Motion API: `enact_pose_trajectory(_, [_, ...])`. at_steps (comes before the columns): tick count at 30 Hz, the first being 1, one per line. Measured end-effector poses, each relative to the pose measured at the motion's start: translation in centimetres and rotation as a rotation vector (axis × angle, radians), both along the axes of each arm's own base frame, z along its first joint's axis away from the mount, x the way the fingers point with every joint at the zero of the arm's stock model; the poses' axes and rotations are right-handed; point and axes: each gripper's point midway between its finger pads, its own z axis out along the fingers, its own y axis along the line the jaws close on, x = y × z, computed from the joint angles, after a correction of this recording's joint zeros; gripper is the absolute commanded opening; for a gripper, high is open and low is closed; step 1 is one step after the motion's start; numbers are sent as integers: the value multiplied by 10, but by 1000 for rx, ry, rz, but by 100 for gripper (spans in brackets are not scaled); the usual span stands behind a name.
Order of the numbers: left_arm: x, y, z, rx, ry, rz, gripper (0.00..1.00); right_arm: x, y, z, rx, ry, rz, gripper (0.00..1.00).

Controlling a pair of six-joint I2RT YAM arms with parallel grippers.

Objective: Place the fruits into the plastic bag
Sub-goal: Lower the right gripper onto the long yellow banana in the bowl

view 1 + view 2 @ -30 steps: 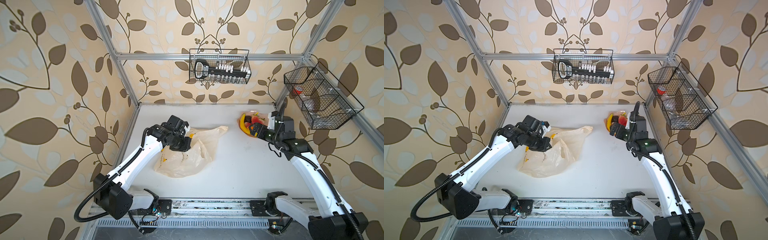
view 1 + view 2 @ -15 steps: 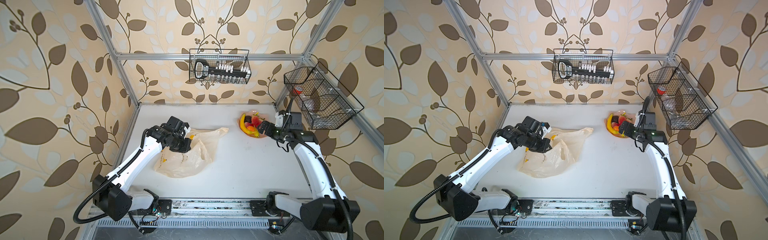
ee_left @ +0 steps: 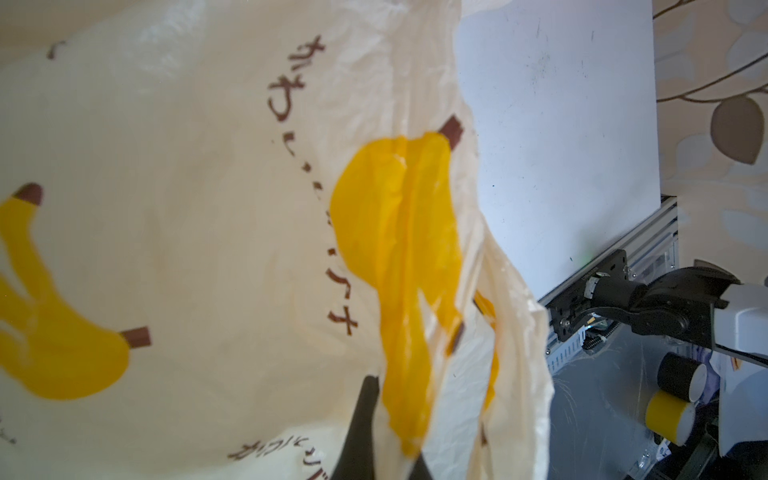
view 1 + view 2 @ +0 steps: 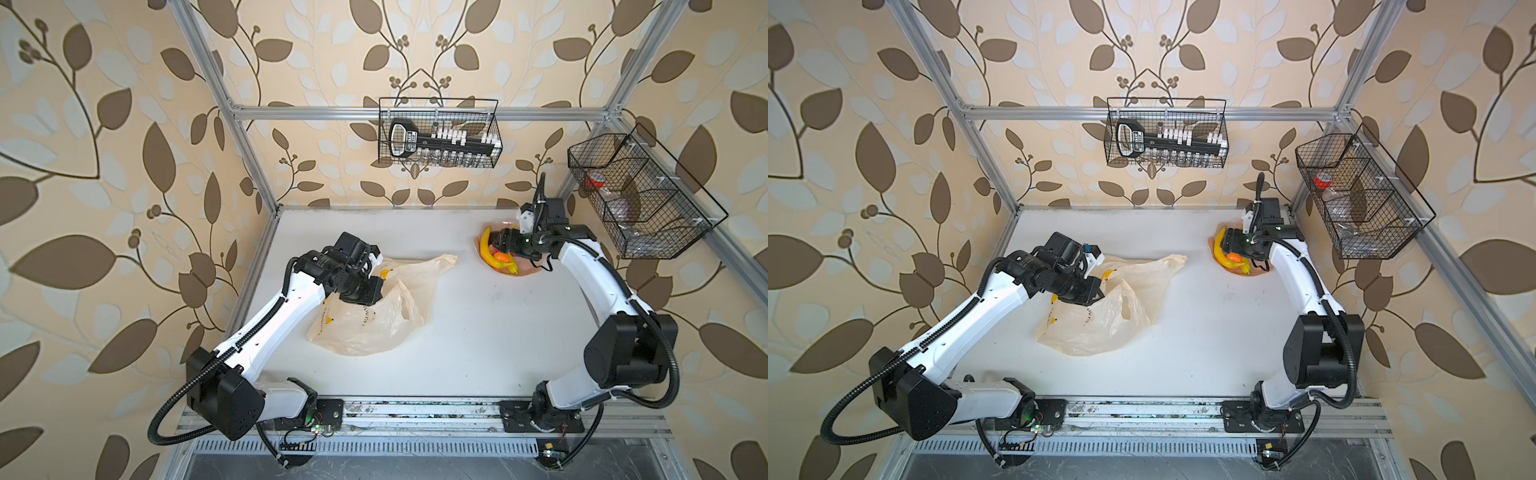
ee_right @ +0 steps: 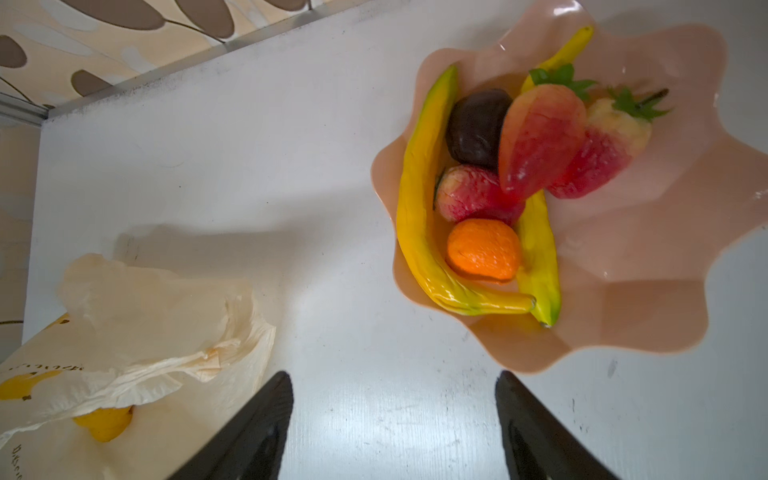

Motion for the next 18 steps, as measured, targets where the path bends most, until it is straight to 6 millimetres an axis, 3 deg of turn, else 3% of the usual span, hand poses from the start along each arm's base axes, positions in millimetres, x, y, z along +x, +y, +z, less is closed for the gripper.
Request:
enact_pose_trajectory(11, [0,0,2,5,2,-8,0,44,3,-36,-90,80,40,64])
enact_pose_trajectory(18, [0,0,1,7,5,-7,0,48,2,-65,-155,160,56,62])
